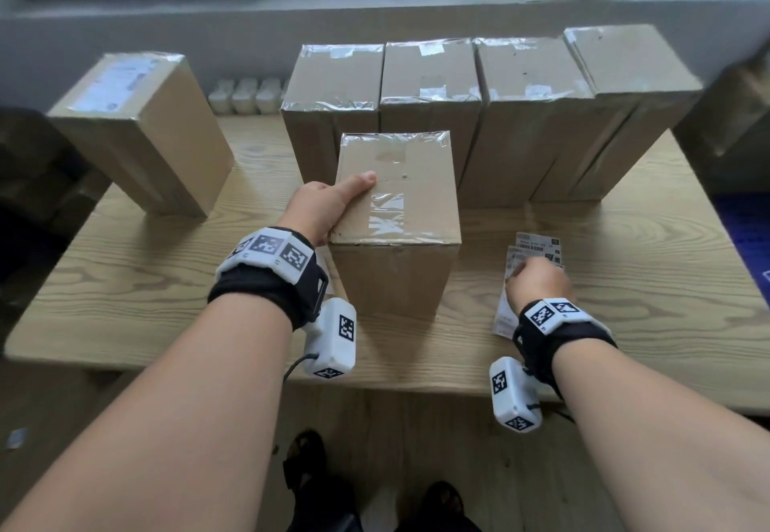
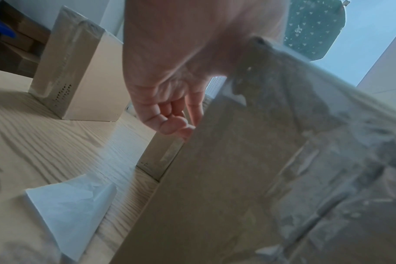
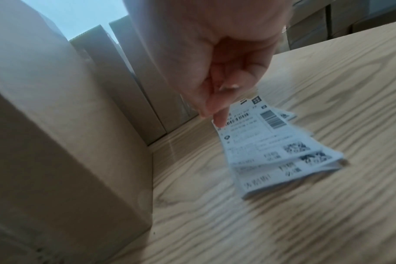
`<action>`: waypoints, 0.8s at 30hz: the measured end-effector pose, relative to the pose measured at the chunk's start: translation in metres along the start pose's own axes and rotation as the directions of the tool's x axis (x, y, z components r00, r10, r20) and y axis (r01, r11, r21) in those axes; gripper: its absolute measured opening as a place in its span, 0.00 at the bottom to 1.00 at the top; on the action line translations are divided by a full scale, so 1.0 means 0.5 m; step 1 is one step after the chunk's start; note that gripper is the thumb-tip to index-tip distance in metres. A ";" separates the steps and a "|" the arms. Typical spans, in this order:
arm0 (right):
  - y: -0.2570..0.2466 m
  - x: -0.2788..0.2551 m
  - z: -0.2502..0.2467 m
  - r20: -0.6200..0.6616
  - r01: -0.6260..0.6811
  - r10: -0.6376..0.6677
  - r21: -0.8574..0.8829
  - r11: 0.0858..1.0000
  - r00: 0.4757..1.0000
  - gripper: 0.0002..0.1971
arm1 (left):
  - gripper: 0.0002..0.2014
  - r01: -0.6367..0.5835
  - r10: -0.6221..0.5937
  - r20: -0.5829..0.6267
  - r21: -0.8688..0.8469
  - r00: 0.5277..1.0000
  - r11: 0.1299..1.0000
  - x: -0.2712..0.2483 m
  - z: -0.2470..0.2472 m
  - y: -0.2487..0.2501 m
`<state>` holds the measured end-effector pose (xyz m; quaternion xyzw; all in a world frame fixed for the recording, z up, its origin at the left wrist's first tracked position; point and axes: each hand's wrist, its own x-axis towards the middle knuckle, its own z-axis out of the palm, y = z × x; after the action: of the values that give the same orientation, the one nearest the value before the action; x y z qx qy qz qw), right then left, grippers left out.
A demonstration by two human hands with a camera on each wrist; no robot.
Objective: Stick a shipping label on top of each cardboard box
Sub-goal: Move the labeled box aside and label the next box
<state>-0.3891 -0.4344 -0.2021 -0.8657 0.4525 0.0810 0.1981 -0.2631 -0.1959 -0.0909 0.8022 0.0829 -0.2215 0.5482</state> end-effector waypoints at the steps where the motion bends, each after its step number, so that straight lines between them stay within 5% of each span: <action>1: 0.001 0.002 -0.005 0.003 0.005 -0.005 0.018 1.000 1.000 0.11 | 0.33 -0.002 0.003 -0.010 0.016 1.000 1.000 -0.002 -0.001 0.001; 6: 0.012 -0.006 0.015 0.131 0.047 -0.038 -0.064 0.997 0.991 0.21 | 0.33 0.001 0.000 -0.024 0.031 1.000 1.000 -0.005 0.000 0.002; 9: 0.023 -0.015 0.050 0.157 0.098 -0.072 -0.164 0.982 0.985 0.25 | 0.42 0.014 -0.014 -0.041 -0.014 0.999 1.000 0.002 0.004 -0.004; 18: 0.027 -0.013 0.059 0.088 0.086 -0.072 -0.160 0.983 0.993 0.11 | 0.44 0.017 -0.017 -0.040 0.003 0.999 1.000 0.008 0.007 0.002; 24: 0.015 -0.018 0.027 0.032 0.035 -0.033 -0.077 0.996 0.999 0.10 | 0.28 0.031 -0.028 -0.037 0.080 0.999 0.996 0.001 0.008 0.014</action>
<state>-0.3997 -0.4260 -0.2134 -0.8790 0.4310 0.1086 0.1726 -0.2608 -0.2024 -0.0864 0.8263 0.0955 -0.2182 0.5104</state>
